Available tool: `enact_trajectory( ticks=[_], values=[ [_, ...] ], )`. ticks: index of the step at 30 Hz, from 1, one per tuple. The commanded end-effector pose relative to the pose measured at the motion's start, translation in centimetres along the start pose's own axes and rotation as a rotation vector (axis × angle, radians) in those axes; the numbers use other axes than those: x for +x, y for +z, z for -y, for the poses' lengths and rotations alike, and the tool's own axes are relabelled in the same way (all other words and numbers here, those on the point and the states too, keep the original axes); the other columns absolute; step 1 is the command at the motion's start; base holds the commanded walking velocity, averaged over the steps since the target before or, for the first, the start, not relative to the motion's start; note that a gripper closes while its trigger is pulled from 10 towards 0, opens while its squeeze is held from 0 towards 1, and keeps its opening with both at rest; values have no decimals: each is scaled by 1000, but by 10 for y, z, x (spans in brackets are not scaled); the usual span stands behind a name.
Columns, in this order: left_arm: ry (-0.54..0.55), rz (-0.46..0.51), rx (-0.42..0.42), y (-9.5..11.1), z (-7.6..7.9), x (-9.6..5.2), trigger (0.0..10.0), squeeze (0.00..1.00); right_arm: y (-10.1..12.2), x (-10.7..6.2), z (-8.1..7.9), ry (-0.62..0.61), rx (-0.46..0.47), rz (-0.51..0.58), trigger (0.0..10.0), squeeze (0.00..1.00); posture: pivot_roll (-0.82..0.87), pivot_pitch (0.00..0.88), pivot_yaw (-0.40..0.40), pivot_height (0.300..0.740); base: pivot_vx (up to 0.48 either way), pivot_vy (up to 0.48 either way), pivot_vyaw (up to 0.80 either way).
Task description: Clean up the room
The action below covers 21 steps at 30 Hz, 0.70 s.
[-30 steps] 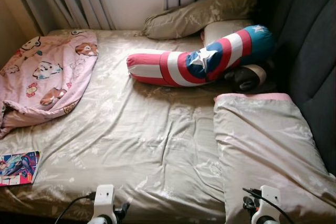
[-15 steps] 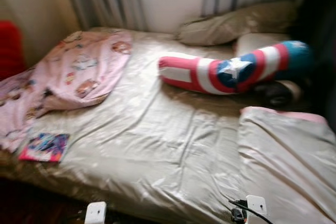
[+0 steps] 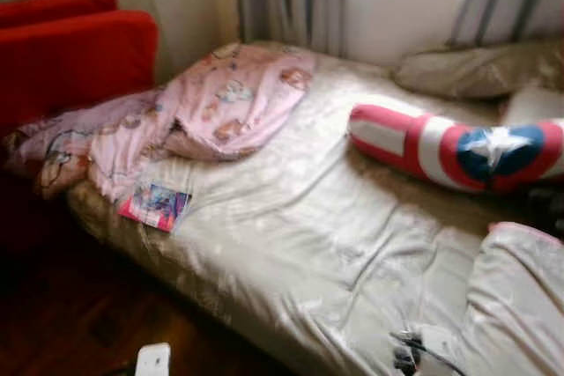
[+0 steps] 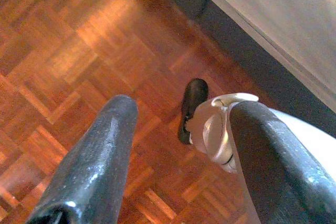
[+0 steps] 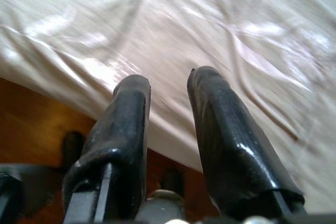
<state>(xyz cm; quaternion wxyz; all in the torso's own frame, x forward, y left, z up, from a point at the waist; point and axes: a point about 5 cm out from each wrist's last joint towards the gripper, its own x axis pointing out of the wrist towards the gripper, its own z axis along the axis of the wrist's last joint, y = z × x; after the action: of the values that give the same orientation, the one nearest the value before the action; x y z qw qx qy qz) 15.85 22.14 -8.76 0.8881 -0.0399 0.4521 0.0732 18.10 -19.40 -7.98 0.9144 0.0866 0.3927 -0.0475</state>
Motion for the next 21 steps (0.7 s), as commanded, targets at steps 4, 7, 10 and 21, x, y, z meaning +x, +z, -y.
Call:
enact_trajectory(
  ticks=[4, 7, 10, 21],
  values=[
    [-9, 5, 5, 2, 6, 1, 10000, 0, -6, -3, 10, -35, 48, -12, 10000, 0, 7, 0, -21, 740, 0, 0, 0],
    [-10, 5, -1, 2, 7, 1, 10000, 0, -6, -3, 11, -41, 45, -17, 10000, 0, 9, 0, -23, 740, 0, 0, 0],
    [-11, 4, -1, 2, 7, 1, 10000, 0, -6, -3, 11, -45, 55, -15, 10000, 0, 9, 0, -21, 740, 0, 0, 0],
    [-7, 3, 1, 4, 3, 1, 10000, 0, -8, -4, 11, -72, 66, -32, 10000, 0, 14, 9, -15, 740, 0, 368, 0]
  ],
)
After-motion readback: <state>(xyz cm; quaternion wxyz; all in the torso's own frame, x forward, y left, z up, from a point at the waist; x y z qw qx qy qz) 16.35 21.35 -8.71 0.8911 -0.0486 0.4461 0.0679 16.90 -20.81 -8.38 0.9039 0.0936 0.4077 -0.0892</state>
